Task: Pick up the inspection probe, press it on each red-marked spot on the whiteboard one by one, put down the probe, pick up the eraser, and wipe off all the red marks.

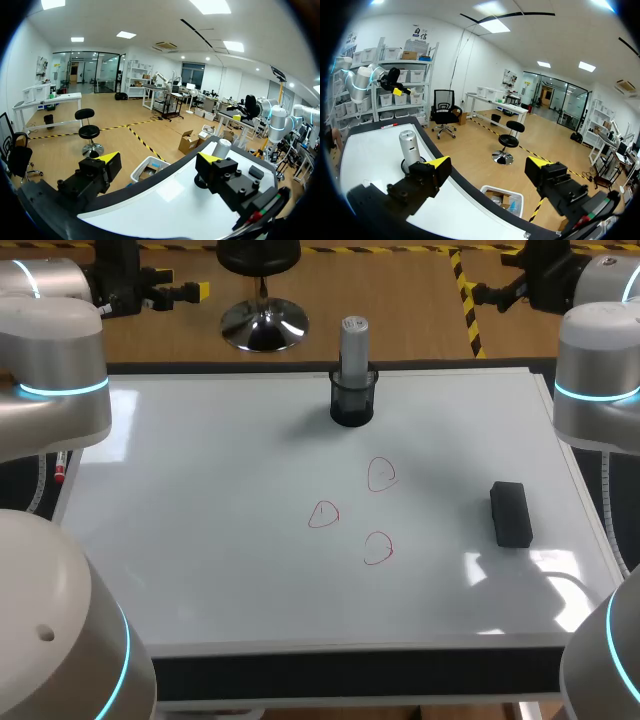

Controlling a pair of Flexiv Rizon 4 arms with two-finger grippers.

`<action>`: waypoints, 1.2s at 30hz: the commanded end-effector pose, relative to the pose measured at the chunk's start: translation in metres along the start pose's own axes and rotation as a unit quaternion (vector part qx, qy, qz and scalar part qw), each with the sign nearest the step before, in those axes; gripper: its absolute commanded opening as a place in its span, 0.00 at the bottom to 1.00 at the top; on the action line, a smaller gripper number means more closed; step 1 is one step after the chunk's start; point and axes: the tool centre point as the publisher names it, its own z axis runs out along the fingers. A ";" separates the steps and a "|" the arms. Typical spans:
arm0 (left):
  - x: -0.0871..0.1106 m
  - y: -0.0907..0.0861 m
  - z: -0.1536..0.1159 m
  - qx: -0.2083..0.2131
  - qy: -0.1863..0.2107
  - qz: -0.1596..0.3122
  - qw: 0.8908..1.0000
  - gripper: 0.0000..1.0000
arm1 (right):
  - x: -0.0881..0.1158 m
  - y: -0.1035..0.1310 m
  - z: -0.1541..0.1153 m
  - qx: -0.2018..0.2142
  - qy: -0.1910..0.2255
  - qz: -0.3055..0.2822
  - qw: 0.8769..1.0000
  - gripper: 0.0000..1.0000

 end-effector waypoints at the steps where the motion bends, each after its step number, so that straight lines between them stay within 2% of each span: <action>1: 0.000 0.000 0.000 0.000 0.000 0.000 1.000 1.00 | 0.000 0.000 0.000 0.000 0.000 0.000 1.000 1.00; 9: 0.000 0.000 0.000 0.000 0.000 0.000 1.000 1.00 | 0.000 0.000 0.000 0.000 0.000 0.000 1.000 1.00; 15: 0.004 0.006 -0.006 0.004 0.016 0.010 1.000 1.00 | 0.000 0.000 0.000 0.000 0.000 0.000 1.000 1.00; 23: 0.016 0.012 -0.016 0.020 0.074 0.031 0.997 1.00 | 0.000 0.000 0.000 0.000 0.000 0.000 1.000 1.00; 30: 0.027 0.022 -0.025 0.040 0.110 0.042 0.992 1.00 | 0.000 0.000 0.000 0.000 0.000 0.000 1.000 1.00; 36: 0.042 0.032 -0.036 0.055 0.179 0.056 0.981 1.00 | 0.000 0.000 0.000 0.000 0.000 0.000 1.000 1.00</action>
